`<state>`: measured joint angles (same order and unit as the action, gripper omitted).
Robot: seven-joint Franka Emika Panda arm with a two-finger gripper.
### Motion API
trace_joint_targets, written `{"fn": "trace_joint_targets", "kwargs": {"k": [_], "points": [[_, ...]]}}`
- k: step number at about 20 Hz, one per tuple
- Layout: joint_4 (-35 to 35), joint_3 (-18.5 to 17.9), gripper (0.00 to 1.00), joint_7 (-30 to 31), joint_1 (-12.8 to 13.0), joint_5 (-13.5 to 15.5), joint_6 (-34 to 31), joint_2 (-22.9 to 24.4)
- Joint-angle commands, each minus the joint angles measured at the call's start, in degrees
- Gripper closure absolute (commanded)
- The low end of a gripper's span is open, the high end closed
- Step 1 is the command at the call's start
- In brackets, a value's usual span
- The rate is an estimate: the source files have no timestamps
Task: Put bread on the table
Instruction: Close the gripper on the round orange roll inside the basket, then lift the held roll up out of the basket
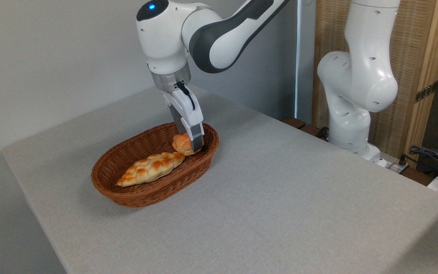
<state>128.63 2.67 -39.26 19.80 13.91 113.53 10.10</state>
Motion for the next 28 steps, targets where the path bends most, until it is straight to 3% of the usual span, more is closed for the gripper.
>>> {"fn": "trace_joint_targets", "kwargs": {"k": [1, 14, 17, 21, 26, 28], "points": [[0.7, -0.6, 0.74, -0.6, 0.8, 0.9, 1.1, 0.0], [0.1, -0.6, 0.74, -1.4, 2.0, 0.2, 1.0, -0.7], [-1.8, -0.8, 0.74, -2.0, 1.9, 0.1, 0.3, -0.7], [-7.8, -1.4, 0.77, -1.6, 1.1, -2.6, -2.4, -1.2], [-21.2, -9.2, 0.77, -2.0, 0.4, -2.7, -11.1, -2.5], [-23.2, -12.8, 0.76, -3.2, 0.4, -6.1, -11.1, -3.0]]}}
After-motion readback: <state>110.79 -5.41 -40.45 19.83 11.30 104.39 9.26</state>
